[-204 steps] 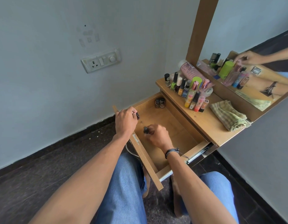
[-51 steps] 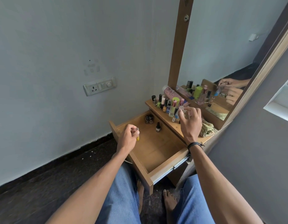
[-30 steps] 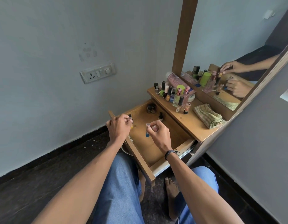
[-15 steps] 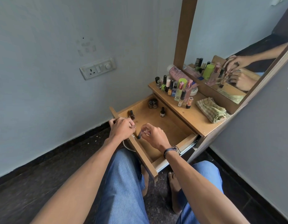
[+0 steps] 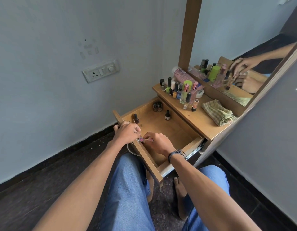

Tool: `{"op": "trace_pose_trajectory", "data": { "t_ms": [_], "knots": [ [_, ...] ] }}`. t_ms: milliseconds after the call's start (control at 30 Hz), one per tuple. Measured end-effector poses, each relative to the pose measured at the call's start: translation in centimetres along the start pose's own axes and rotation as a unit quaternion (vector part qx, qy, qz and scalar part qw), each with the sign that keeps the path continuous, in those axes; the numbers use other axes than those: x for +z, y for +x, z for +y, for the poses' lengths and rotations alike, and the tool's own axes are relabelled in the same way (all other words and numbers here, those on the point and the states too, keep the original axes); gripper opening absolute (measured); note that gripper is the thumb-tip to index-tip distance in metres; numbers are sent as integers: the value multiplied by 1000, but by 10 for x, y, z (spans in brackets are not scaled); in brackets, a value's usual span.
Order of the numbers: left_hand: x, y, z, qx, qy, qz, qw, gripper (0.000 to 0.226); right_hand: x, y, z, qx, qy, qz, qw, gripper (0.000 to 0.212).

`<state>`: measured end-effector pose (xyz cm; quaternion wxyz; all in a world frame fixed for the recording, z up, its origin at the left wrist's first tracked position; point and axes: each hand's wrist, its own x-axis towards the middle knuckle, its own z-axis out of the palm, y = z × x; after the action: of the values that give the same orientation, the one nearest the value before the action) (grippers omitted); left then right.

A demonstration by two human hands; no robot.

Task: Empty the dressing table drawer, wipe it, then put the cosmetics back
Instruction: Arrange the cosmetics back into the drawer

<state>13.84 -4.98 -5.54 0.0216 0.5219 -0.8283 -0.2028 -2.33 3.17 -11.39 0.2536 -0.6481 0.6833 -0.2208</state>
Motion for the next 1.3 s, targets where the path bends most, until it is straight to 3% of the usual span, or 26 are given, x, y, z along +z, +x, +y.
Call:
{"op": "trace_pose_trajectory", "data": {
  "t_ms": [367,733,1167,1300],
  "knots": [
    [-6,0,0,-11,-16,-82,996,25,5,3,2,7,-16,-41,999,28],
    [-15,-10,11,-39,-40,-71,996,38,5,3,3,23,-14,-54,998,33],
    [1,-7,3,-24,-32,-69,997,40,-3,5,10,61,168,-11,984,29],
    [2,-7,3,-22,-26,-68,997,39,-2,4,8,32,151,-15,988,28]
  ]
}}
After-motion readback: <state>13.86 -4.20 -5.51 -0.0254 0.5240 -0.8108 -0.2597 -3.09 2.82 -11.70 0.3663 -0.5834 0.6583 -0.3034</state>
